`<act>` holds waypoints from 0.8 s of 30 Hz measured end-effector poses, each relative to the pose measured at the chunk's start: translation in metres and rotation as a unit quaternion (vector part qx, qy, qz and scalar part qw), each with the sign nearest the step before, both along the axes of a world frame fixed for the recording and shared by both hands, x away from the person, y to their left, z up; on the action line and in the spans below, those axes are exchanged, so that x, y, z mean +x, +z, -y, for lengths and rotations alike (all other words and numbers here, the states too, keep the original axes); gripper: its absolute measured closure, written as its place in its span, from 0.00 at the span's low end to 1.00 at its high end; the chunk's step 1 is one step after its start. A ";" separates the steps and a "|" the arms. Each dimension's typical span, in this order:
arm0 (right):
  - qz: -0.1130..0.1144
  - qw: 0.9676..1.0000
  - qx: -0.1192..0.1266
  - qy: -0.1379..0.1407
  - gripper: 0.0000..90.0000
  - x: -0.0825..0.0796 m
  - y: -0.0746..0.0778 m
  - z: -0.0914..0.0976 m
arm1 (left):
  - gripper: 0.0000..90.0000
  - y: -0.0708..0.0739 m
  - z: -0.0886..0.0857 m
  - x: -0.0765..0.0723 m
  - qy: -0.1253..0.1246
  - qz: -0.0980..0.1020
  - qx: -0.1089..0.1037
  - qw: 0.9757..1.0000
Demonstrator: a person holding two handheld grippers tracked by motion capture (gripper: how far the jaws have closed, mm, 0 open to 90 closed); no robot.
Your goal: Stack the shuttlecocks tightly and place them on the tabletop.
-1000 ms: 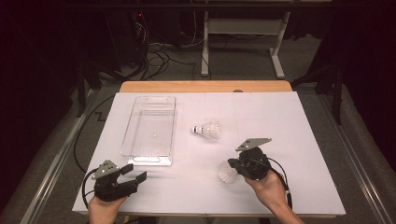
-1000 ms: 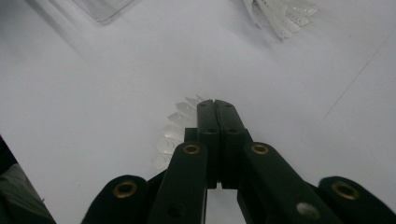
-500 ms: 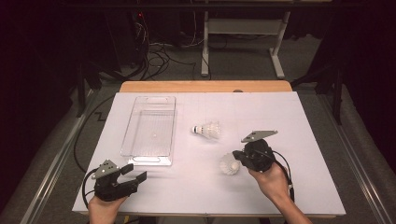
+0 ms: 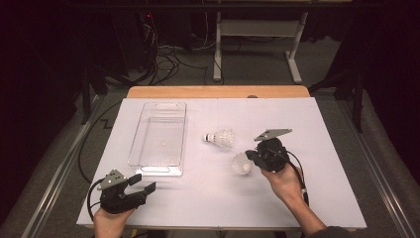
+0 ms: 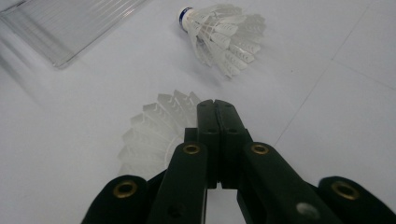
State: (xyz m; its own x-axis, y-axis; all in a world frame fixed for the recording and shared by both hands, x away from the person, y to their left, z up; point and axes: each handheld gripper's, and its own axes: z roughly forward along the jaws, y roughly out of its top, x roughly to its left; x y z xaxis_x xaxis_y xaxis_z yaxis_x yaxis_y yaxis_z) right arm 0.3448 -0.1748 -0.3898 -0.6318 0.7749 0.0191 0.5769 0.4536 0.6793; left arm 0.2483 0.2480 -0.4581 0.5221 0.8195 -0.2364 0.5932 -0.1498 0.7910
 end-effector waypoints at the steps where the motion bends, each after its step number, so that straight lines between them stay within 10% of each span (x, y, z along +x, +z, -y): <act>1: 0.000 1.000 0.001 -0.001 1.00 0.002 0.000 -0.001 | 0.37 0.000 0.000 0.000 0.000 0.000 0.000 1.000; 24: 0.009 1.000 0.009 -0.006 1.00 0.023 -0.006 -0.008 | 0.37 0.000 0.001 0.000 0.000 -0.001 0.002 1.000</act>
